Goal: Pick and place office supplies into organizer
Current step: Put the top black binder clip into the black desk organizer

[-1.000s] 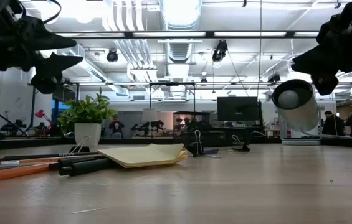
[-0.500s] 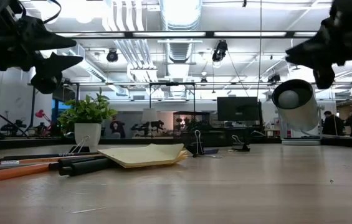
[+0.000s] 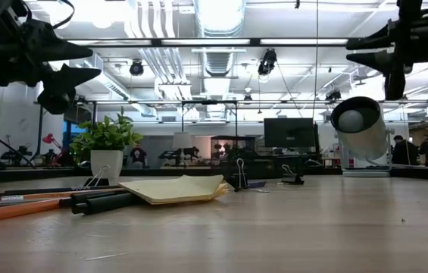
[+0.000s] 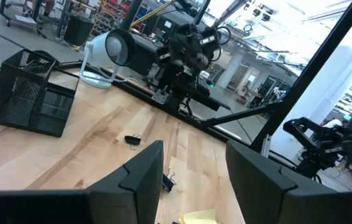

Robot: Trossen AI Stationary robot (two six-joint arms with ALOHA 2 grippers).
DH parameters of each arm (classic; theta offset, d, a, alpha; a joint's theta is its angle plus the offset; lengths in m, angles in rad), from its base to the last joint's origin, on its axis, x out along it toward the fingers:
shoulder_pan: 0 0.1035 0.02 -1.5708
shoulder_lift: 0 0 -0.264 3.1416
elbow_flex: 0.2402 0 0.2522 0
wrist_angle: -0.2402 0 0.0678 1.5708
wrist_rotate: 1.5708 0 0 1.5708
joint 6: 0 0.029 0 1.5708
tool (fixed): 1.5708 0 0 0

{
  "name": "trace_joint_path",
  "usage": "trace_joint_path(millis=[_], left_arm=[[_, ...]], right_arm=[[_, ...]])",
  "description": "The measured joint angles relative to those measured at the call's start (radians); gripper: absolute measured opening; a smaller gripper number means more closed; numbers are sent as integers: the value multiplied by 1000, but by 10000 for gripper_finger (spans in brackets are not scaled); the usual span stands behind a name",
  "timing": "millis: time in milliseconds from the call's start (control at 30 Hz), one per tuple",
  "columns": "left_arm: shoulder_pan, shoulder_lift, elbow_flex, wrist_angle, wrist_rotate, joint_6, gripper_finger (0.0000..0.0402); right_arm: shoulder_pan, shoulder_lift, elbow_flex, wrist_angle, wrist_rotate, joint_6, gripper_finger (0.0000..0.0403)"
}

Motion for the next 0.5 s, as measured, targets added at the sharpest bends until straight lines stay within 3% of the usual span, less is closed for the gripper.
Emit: trace_joint_path(millis=[133,267,367,500], left_arm=[[0,0,0,0,0,0,159],[0,0,0,4,-8,2,159],[0,1,0,63,-122,-21,159],[0,5,0,252,-260,-26,159]], right_arm=[[-4,40,0,84,74,122,68],[-2,111,0,192,2,86,68],[-2,175,0,257,-73,7,68],[-2,226,0,290,-78,-54,68]])
